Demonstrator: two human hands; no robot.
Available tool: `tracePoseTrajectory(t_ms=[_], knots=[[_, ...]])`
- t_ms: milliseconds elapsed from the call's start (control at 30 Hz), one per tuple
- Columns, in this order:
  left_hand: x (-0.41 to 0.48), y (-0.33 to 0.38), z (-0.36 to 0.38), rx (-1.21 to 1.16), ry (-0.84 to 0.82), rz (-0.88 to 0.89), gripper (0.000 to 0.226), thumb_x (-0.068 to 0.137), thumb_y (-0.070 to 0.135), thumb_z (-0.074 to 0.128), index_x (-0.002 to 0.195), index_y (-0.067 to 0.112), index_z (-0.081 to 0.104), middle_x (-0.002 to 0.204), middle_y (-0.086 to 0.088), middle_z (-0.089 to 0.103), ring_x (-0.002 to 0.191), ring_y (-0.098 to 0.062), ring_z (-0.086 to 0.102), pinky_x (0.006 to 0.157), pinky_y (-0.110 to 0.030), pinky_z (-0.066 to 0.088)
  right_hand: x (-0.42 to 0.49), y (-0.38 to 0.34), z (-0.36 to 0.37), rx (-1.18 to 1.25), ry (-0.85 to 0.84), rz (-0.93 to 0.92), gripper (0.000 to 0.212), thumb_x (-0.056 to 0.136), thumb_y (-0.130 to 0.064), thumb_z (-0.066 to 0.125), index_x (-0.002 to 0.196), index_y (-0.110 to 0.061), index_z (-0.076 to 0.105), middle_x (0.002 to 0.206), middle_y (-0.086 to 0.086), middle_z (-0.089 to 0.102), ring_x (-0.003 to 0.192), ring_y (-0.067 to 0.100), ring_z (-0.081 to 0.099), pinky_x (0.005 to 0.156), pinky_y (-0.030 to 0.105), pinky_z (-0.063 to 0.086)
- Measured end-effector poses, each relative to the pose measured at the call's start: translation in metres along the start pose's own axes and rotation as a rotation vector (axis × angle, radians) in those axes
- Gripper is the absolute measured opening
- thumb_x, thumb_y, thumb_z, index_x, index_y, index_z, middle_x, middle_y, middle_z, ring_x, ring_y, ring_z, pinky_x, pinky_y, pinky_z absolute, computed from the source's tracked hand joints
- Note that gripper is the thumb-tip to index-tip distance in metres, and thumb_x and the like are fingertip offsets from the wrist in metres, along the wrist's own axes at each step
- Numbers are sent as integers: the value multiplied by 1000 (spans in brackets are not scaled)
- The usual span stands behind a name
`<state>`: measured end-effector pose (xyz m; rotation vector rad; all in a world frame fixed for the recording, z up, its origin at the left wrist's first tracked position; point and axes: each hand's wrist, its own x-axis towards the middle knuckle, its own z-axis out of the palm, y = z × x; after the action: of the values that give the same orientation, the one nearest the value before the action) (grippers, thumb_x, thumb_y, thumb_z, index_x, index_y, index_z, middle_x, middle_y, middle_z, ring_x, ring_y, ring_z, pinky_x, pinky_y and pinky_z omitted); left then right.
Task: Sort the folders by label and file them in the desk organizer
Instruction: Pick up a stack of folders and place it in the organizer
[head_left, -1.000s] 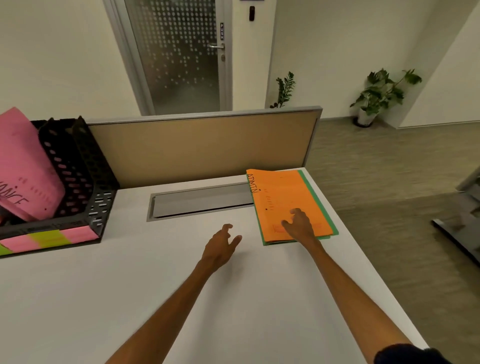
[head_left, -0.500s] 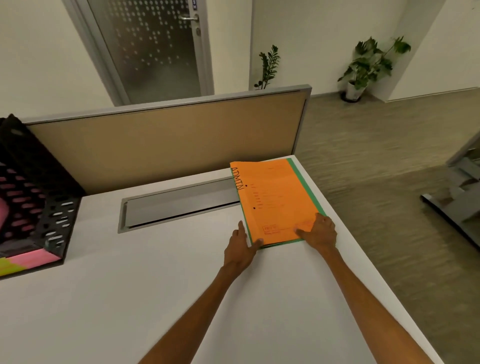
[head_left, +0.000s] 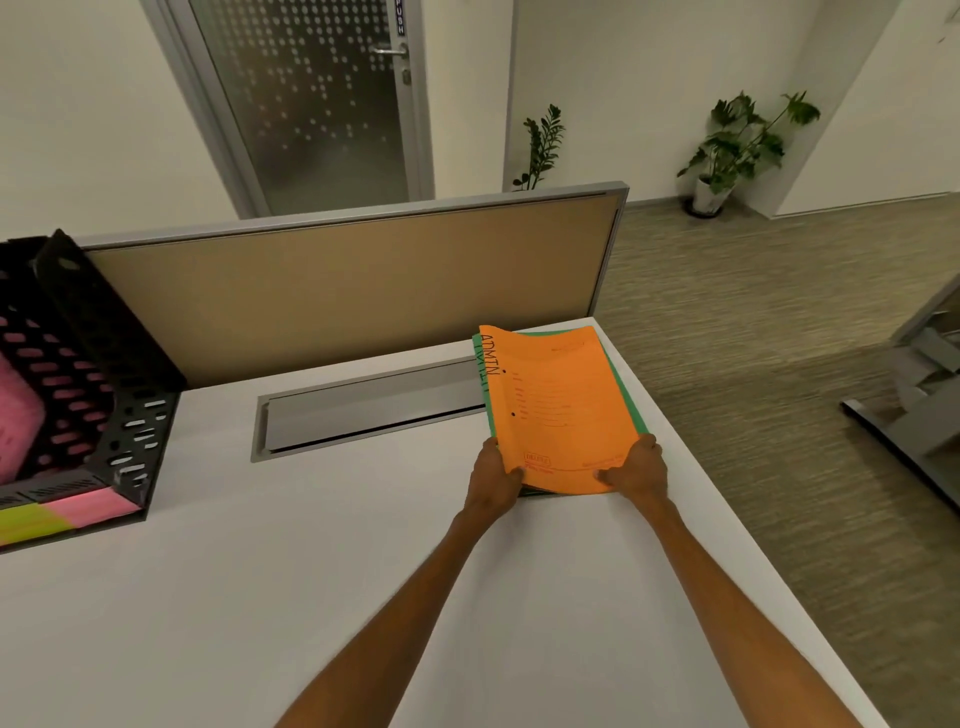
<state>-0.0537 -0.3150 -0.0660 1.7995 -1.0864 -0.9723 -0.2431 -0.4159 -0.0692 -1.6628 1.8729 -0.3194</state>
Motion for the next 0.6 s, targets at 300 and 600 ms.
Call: tracePoseTrajectory(t_ms=[300, 600], knots=[[-36, 13, -42, -28, -12, -55, 50, 88, 1, 57, 129, 3, 29, 110, -12, 58, 95, -30, 62, 69, -37, 57, -45, -24, -4, 122, 83, -111, 71, 78, -21, 79, 127, 6, 35, 125, 24, 51, 112, 37, 55, 92, 48, 49], [-89, 20, -86, -194, -6, 10, 51, 85, -1, 62, 119, 7, 24, 91, -4, 56, 82, -27, 59, 77, -49, 56, -96, -43, -1, 136, 33, -169, 79, 80, -30, 77, 133, 5, 32, 131, 22, 48, 118, 36, 52, 96, 43, 48]])
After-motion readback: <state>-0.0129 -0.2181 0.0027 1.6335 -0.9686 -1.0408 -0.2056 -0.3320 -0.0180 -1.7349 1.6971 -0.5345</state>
